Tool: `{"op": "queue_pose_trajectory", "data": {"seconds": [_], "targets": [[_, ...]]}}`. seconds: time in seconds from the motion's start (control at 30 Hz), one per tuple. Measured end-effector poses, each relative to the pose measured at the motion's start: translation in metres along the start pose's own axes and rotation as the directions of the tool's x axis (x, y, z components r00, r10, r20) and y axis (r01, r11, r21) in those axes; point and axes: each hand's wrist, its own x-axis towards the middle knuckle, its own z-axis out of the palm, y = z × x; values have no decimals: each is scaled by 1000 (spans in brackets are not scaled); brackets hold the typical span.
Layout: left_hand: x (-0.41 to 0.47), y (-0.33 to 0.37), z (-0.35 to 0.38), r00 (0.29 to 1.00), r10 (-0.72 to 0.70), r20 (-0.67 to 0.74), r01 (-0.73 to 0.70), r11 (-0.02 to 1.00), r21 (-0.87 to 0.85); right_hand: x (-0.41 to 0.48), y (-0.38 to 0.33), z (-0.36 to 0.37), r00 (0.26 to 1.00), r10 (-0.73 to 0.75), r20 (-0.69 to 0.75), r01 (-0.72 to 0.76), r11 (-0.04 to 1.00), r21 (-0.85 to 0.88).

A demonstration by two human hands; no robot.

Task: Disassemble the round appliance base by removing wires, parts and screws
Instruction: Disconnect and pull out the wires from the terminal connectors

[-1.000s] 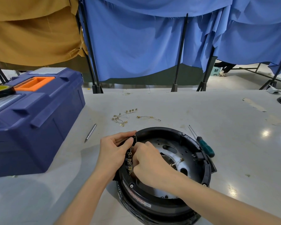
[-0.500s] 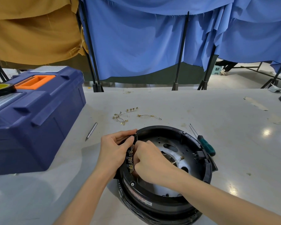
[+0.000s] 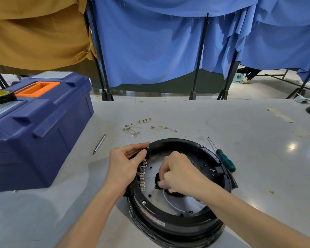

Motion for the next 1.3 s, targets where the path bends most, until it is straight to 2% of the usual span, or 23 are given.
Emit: {"op": "queue_pose_trajectory", "data": {"seconds": [0.13, 0.27, 0.37, 0.47, 0.57, 0.67, 0.8, 0.9, 1.03, 1.13, 1.2, 1.3], "targets": [[-2, 2, -2, 1000, 8, 8, -8, 999, 32, -3, -4, -8, 987, -77, -143, 98, 985, 144], [-5, 9, 0, 999, -11, 33, 11, 1000, 3, -5, -4, -19, 943, -122, -310, 213, 937, 276], [-8, 22, 4, 995, 91, 33, -92, 995, 30, -5, -4, -31, 911, -169, -377, 287, 915, 285], [-12, 38, 8, 976, 189, 109, -200, 975, 95, -2, -5, -40, 897, -207, -390, 322, 910, 259], [-11, 48, 15, 970, 213, 120, -228, 965, 127, 2, -4, -45, 898, -212, -385, 330, 903, 274], [-9, 50, 16, 983, 167, 72, -176, 974, 144, 5, -2, -47, 934, -152, -322, 274, 885, 377], [-9, 50, 18, 984, 171, 59, -180, 950, 255, 9, 0, -51, 991, -17, -132, 97, 767, 634], [-10, 50, 21, 977, 209, 45, -211, 913, 348, 12, 0, -52, 999, -1, -47, 34, 694, 719], [-7, 46, 22, 976, 215, 39, -213, 896, 391, 15, 4, -52, 996, 71, -46, -10, 636, 772], [-3, 43, 18, 981, 190, 25, -186, 911, 369, 17, 10, -60, 993, 87, -84, 17, 590, 807], [-2, 42, 16, 986, 164, 41, -169, 931, 324, 19, 12, -64, 990, 74, -122, 51, 612, 790], [-1, 44, 15, 983, 160, 92, -179, 946, 269, 22, 13, -62, 996, 10, -90, 55, 716, 695]]}}
